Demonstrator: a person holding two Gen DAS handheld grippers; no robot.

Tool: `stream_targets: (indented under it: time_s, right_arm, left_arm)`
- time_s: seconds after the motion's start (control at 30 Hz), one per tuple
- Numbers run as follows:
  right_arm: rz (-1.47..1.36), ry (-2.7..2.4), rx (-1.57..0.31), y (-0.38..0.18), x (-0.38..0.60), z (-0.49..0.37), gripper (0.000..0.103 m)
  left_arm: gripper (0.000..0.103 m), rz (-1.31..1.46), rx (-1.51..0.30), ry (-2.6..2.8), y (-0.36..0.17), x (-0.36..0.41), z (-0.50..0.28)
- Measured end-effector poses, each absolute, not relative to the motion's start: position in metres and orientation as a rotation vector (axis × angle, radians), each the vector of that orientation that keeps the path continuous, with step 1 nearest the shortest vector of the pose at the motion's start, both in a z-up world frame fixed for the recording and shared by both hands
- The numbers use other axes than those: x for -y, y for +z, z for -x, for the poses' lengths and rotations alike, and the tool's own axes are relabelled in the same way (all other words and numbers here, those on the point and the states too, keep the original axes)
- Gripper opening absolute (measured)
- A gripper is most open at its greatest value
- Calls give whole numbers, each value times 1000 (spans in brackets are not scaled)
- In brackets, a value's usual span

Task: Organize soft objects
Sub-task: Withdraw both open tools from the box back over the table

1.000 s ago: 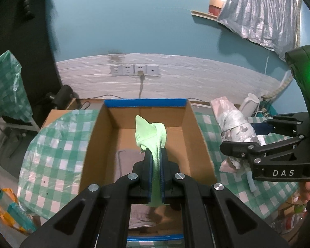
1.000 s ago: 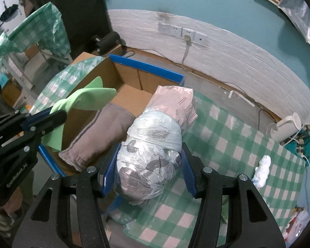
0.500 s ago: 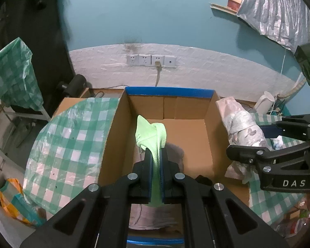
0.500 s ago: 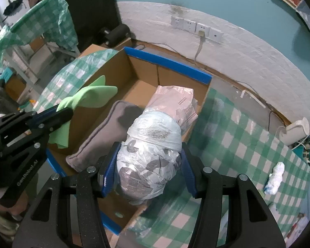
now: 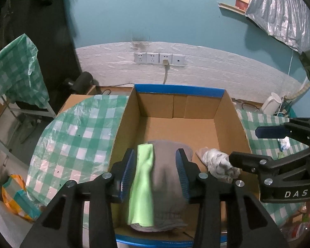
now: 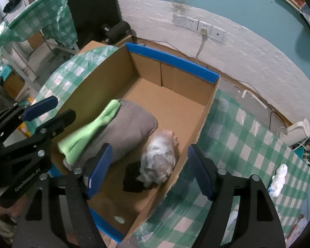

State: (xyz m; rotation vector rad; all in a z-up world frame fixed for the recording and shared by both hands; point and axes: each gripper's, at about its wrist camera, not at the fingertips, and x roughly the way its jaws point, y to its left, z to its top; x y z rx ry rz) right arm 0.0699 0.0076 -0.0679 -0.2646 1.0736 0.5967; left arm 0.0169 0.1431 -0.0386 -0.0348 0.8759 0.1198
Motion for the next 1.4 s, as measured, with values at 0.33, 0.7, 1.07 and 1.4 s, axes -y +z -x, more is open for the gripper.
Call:
stream_targets:
  time_s: [0.33, 0.7, 1.07, 1.4]
  right_arm:
    - [244, 559, -1075, -69, 9, -70, 76]
    - [209, 505, -1073, -71, 54, -67, 77]
    - [154, 441, -1072, -74, 108, -63, 78]
    - [99, 371, -1065, -78, 163, -61, 80]
  left_arm:
    - [61, 14, -877, 103, -39, -134, -19]
    - [65, -36, -876, 56, -36, -102, -22]
    - [70, -86, -873, 8, -34, -65, -27]
    - [70, -97, -882, -45, -32, -30, -30]
